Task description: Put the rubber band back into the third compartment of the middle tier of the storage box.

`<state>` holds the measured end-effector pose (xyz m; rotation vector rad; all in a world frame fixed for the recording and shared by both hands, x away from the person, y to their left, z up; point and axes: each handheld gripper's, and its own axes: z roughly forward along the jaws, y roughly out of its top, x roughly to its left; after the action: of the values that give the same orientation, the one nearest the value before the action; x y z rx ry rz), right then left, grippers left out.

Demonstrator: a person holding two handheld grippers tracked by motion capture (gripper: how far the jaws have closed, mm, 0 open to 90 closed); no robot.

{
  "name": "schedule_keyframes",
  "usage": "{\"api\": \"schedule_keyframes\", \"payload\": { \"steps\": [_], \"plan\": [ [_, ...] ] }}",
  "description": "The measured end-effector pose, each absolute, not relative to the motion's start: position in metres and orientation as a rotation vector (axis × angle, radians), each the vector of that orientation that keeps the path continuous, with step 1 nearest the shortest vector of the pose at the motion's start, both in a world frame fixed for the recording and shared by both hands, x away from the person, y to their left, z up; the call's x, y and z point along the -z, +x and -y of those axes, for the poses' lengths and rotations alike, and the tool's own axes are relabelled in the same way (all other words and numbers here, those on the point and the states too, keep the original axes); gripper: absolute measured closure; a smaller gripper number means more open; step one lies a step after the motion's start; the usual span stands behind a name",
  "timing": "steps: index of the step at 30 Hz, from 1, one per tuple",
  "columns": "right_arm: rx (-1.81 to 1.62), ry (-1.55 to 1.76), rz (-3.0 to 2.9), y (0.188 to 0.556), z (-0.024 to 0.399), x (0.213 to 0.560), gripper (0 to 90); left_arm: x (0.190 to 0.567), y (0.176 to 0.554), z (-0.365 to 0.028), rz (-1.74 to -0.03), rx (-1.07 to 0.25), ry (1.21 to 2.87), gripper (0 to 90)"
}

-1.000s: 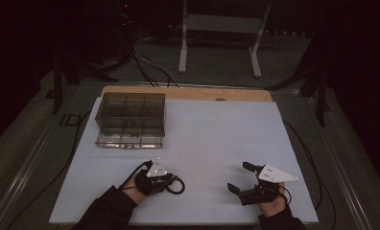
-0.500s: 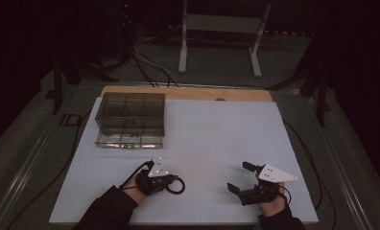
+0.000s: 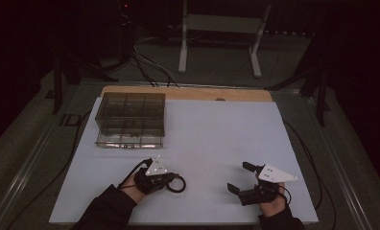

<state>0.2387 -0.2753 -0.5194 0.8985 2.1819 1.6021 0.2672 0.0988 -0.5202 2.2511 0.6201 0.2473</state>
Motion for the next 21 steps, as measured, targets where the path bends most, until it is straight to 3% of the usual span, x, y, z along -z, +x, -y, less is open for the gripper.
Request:
{"api": "schedule_keyframes", "payload": {
  "steps": [21],
  "plan": [
    [-1.603, 0.896, -2.185, 0.238, 0.275, 0.519, 0.0, 0.508, 0.268, -0.098, -0.605, -0.248, 2.227, 87.8]
  ]
}}
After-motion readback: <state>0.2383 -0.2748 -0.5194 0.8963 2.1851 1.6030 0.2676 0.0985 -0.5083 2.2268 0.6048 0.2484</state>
